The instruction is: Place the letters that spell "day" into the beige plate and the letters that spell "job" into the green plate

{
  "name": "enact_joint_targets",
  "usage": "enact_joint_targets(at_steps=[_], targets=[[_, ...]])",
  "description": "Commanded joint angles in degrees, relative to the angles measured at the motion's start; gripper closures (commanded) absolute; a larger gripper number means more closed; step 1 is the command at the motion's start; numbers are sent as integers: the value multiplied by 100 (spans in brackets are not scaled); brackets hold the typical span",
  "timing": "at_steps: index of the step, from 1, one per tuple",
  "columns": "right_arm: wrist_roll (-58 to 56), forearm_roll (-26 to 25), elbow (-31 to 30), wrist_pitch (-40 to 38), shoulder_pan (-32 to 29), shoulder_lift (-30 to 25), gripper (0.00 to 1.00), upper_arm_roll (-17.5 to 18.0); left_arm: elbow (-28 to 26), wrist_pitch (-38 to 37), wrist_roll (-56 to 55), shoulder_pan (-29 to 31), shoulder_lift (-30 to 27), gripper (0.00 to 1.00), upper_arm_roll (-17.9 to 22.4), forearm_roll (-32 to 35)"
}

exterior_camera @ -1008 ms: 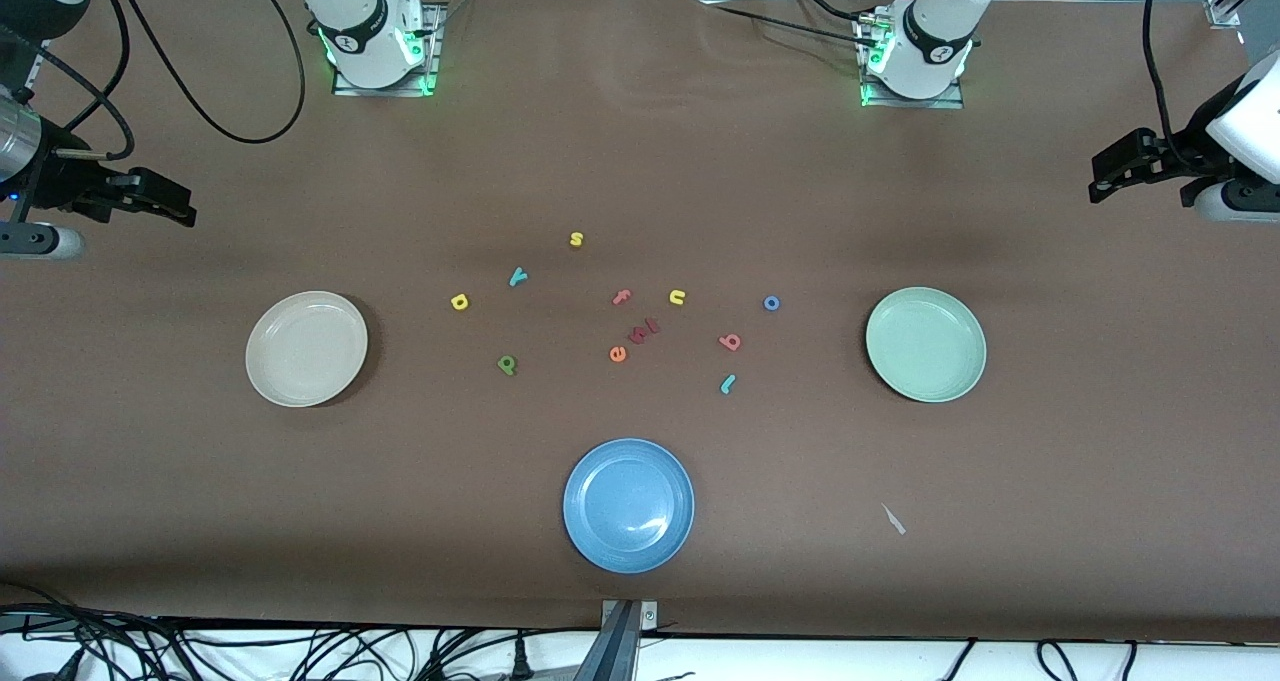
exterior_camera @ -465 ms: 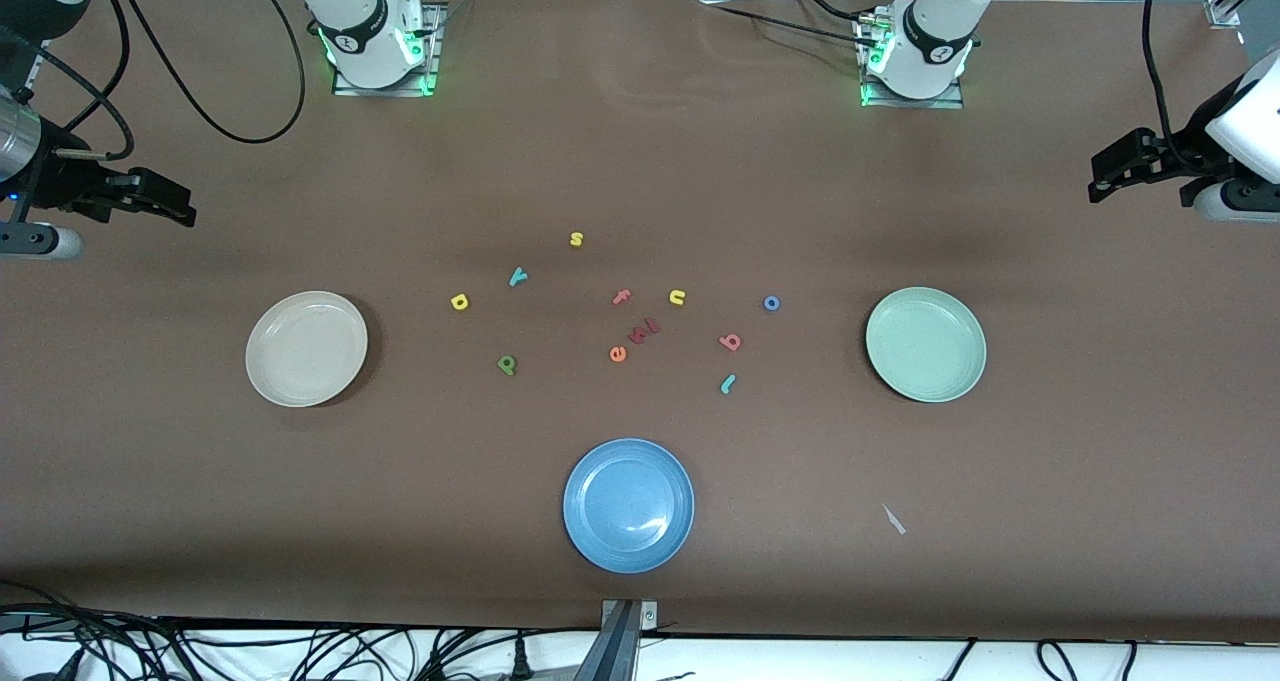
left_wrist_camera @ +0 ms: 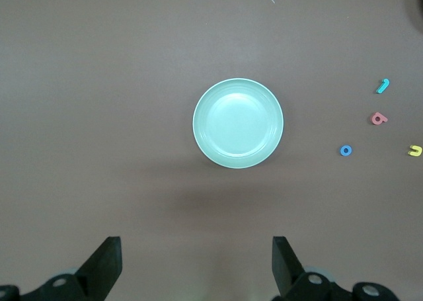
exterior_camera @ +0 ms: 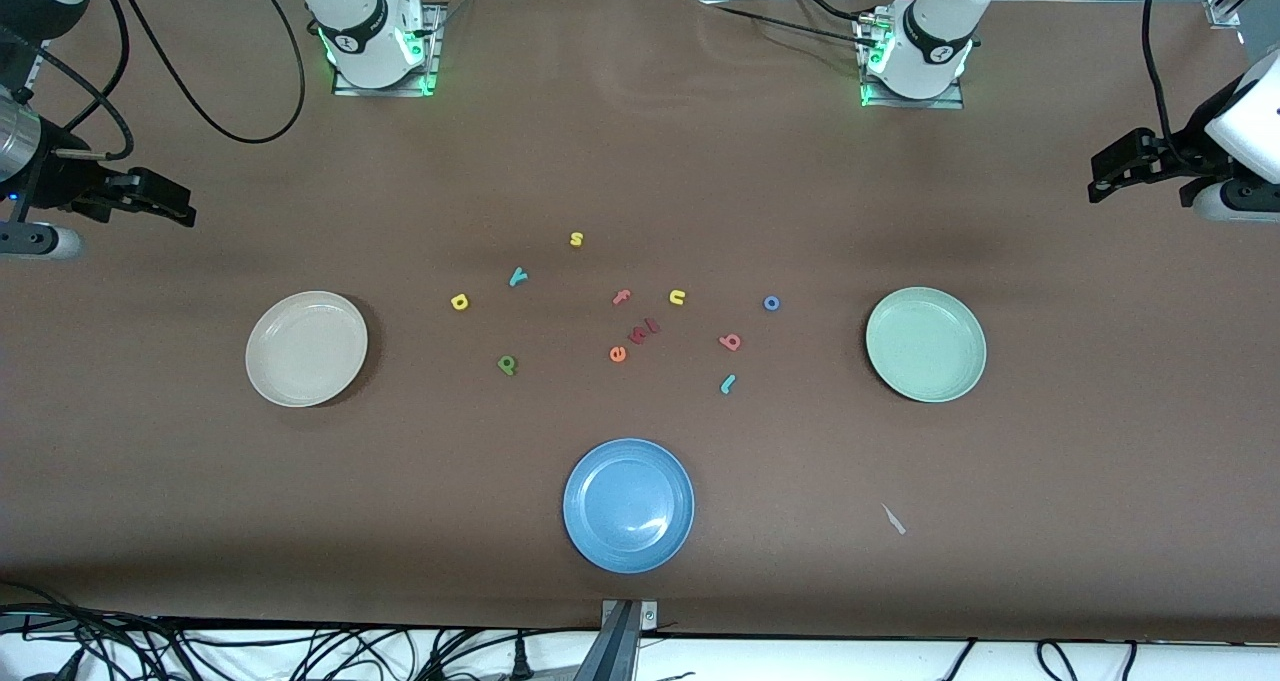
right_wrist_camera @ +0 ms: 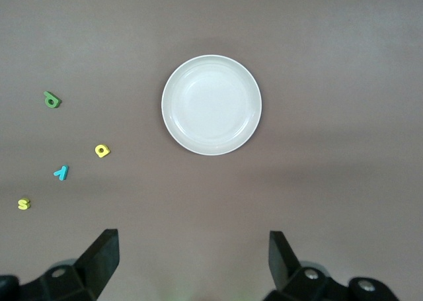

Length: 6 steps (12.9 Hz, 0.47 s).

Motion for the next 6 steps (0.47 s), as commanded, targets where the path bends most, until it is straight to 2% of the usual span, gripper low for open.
enact_joint_targets(at_steps=[1,6], targets=[[13,-31,-102,-25,-43,-119,0,37,-99,-9,-8,54,-116,0,-28,-79],[13,-31,-102,-17,-43,-119,0,37,-90,-70,1,28,-63,0,-37,-53]])
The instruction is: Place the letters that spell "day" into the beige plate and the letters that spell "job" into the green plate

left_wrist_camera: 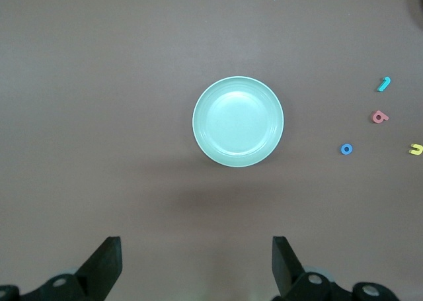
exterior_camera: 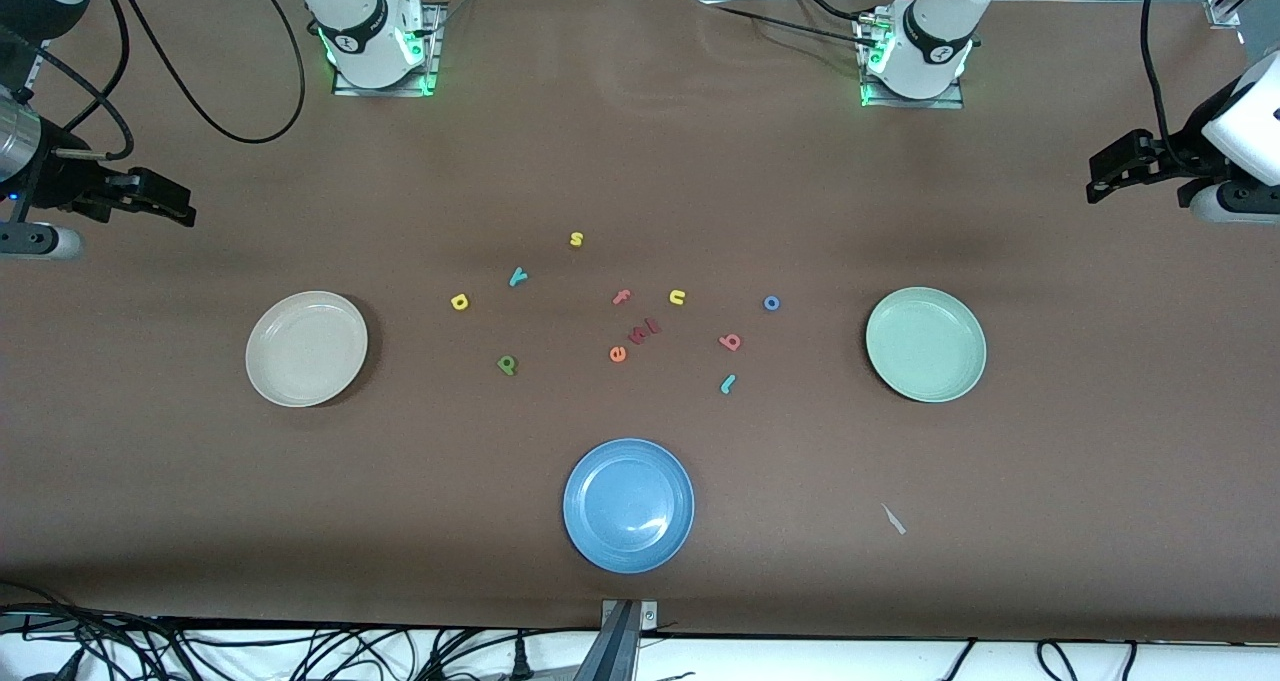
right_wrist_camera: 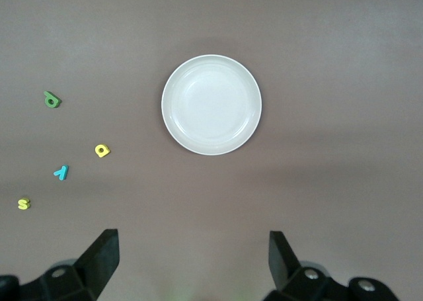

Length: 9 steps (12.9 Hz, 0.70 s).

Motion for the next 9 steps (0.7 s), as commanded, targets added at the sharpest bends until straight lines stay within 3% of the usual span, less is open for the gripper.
enact_joint_targets(at_steps=[1,9], targets=[[13,-31,-102,-22,-52,-119,0,37,-50,-64,1,28,-68,0,-36,-44],[13,-31,-93,-22,-43,-119,0,37,-85,-82,-8,-7,-86,0,-89,-18]])
